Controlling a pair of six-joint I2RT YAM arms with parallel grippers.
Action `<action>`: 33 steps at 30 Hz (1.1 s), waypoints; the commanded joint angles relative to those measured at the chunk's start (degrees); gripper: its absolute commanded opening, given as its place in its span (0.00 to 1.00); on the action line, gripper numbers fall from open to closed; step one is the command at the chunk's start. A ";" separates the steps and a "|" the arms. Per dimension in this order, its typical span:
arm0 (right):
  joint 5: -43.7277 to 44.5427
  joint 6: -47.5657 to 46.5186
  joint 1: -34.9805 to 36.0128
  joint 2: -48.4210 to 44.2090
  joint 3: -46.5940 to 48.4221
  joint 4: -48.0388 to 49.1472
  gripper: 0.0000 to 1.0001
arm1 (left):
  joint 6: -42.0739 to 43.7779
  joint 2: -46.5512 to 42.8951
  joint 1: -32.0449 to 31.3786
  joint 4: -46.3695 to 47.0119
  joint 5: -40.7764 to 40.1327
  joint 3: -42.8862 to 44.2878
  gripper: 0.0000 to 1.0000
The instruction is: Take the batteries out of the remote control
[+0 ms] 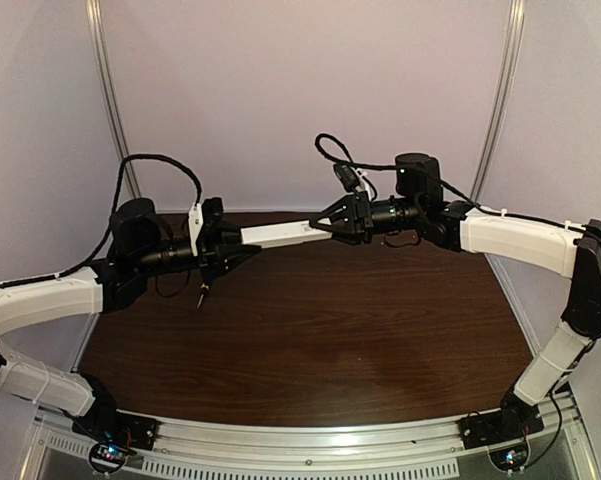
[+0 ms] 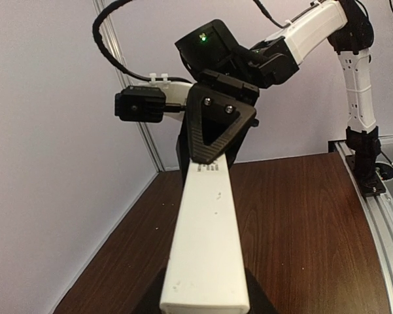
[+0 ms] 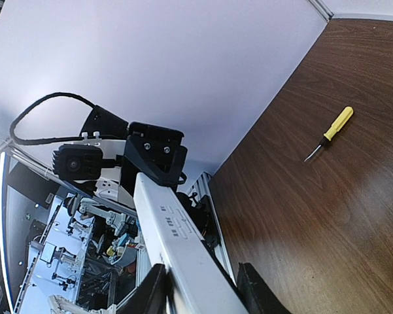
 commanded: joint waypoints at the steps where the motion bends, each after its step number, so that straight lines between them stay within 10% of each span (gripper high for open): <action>1: -0.37 -1.82 1.33 0.56 0.58 -1.08 0.20 | -0.77 -0.06 -0.47 3.97 -0.40 0.07 0.00; 10: -1.49 -2.93 1.17 -0.21 1.06 -2.48 0.00 | -1.58 -0.14 -0.47 5.24 -0.33 -0.38 0.00; 11: -1.55 -2.94 1.15 -0.21 1.10 -2.55 0.05 | -1.65 -0.11 -0.47 5.29 -0.19 -0.35 0.00; 14: -1.57 -3.66 1.02 -0.39 1.34 -2.88 0.64 | -2.19 -0.03 -0.47 5.70 0.14 -0.35 0.00; 18: -0.64 -7.75 0.32 -1.45 1.47 -4.75 0.99 | -3.52 -0.44 -0.47 6.65 0.78 -0.34 0.00; 33: 3.66 -32.40 -0.61 -10.70 -5.78 -1.47 1.00 | -10.75 0.04 -0.47 7.44 1.33 1.22 0.00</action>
